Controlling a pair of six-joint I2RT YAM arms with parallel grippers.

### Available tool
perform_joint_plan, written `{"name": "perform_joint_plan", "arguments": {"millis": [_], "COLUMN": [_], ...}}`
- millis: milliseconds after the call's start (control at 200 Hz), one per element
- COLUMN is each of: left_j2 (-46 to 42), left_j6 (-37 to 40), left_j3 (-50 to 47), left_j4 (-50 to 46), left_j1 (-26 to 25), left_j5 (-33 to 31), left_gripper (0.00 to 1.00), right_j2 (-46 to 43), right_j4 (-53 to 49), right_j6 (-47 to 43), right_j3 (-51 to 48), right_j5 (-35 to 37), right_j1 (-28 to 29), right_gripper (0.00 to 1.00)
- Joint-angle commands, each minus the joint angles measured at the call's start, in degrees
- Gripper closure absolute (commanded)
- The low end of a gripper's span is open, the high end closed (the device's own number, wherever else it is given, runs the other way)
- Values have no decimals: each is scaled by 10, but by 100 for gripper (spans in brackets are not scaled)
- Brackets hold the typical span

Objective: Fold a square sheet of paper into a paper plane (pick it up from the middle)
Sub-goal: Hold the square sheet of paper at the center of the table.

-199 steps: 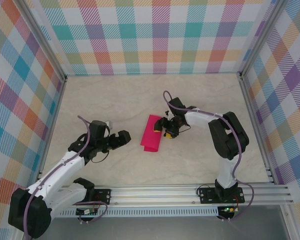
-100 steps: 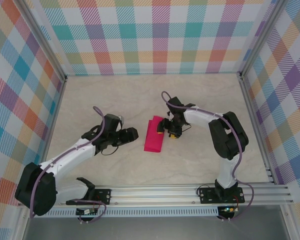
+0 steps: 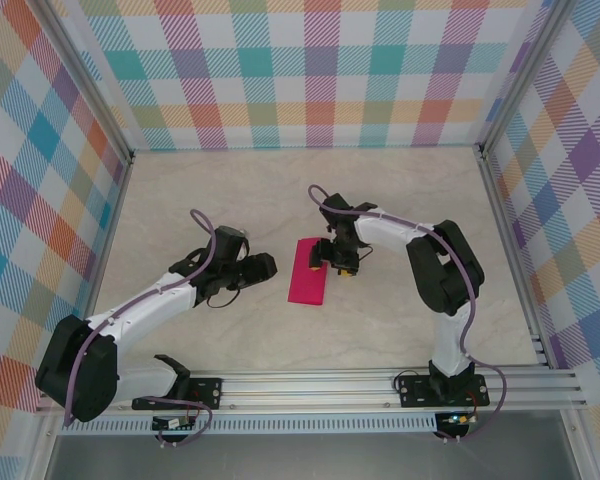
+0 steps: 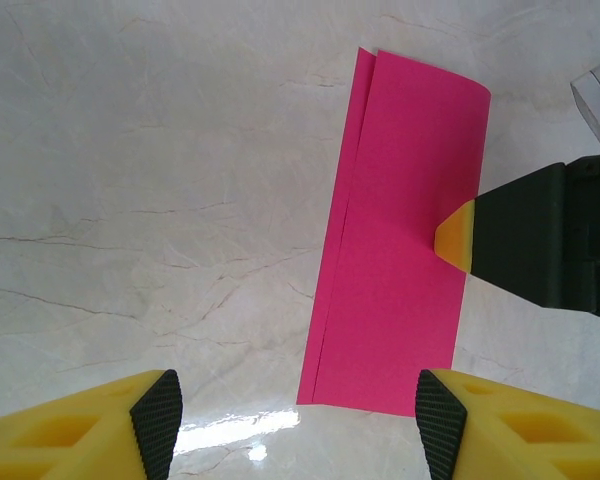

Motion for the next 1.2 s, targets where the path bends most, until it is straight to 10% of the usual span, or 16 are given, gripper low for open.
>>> {"name": "perform_joint_plan", "arguments": {"millis": [0,1195], "left_j2": [5,35], "left_j6": [-6,-7], "left_j3": [20,34], "left_j4": [-6,1], "left_j1": [-8,-19], "left_j5": [-12,5], "left_gripper": [34,46], "right_j2": [22,73], "right_j4": [-24,-60], "right_j6": [0,11], "right_j3": [12,37], "right_j5": [16,72], "right_j1": [8,16], "right_gripper": [26,24]}}
